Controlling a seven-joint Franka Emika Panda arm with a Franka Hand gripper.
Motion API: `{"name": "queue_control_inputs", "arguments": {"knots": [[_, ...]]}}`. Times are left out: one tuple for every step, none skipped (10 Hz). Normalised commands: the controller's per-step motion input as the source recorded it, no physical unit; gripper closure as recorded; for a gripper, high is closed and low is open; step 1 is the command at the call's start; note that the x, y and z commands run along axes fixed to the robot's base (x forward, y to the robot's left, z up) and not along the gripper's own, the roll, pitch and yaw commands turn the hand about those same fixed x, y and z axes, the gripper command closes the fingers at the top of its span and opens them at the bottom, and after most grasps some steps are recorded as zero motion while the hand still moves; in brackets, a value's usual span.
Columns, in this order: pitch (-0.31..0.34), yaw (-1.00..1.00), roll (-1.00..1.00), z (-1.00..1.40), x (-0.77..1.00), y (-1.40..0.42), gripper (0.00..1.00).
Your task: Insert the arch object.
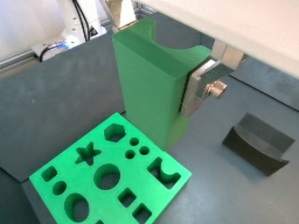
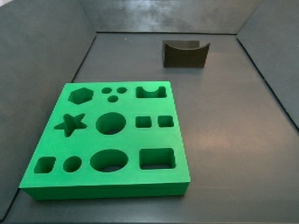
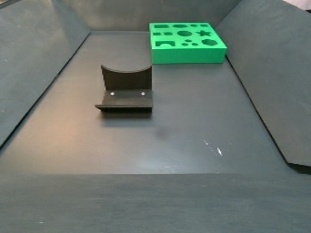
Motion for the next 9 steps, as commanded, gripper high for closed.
{"name": "queue_control_inputs", "arguments": {"knots": [[0.0,0.04,0.0,-1.0,0.17,0.11,1.0],[0.0,0.01,0.0,-1.0,0.46,0.0,1.0],[0.0,0.0,0.0,-1.0,0.61,0.0,1.0],[0.0,0.0,0.0,-1.0,0.63,0.0,1.0],[0.0,0.04,0.0,-1.0,0.44,0.09,1.0],[-0.007,0.09,0.05,-1.0,0.16,0.19,1.0],[-0.143,0.01,0.0,-1.0,-0.25,0.45,1.0],[-0.194,0.05,-0.03,-0.9,-0.4,0.39,1.0],[-0.237,0.13,-0.02,-0.81,-0.65,0.27,1.0]]}}
